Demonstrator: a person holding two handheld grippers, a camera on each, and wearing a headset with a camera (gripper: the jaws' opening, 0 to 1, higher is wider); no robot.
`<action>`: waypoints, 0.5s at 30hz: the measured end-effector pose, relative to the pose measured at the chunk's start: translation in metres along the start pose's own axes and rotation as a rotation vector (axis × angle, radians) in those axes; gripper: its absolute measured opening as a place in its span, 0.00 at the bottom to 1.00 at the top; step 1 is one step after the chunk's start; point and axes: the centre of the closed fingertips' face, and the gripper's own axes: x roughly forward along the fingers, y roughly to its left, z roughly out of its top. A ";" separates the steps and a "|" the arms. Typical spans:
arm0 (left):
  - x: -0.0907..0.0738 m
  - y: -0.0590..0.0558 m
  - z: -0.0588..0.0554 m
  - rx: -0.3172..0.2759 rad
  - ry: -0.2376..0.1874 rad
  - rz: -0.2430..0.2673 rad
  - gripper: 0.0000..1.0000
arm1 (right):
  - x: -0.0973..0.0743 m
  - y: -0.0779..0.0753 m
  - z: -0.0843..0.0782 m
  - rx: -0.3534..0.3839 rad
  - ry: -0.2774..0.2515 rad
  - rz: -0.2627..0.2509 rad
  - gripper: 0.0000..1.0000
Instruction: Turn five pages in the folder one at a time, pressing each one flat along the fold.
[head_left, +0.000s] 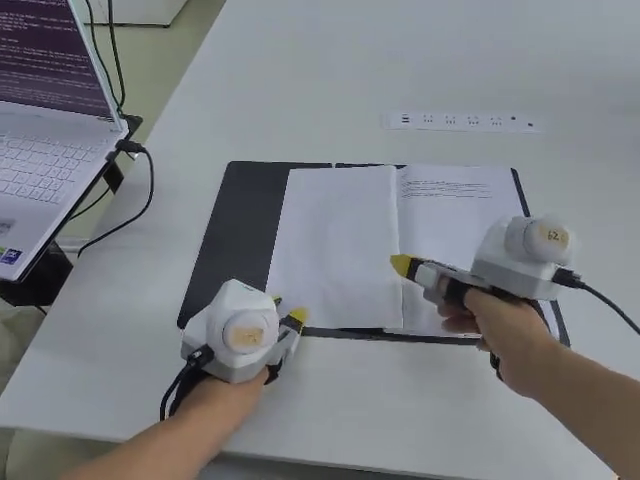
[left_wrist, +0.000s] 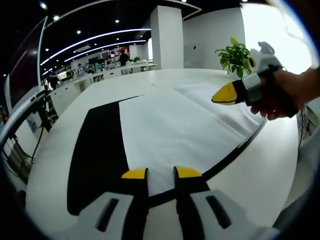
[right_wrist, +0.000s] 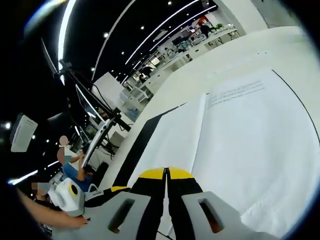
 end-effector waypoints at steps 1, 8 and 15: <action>0.000 0.000 0.000 -0.004 -0.004 0.002 0.19 | 0.003 -0.002 0.002 0.044 0.019 -0.003 0.00; -0.001 0.000 0.001 -0.010 -0.019 0.010 0.19 | 0.018 -0.017 0.020 0.206 0.026 -0.008 0.00; 0.000 0.001 0.000 -0.017 -0.027 0.011 0.19 | 0.041 -0.037 0.028 0.366 0.028 -0.021 0.00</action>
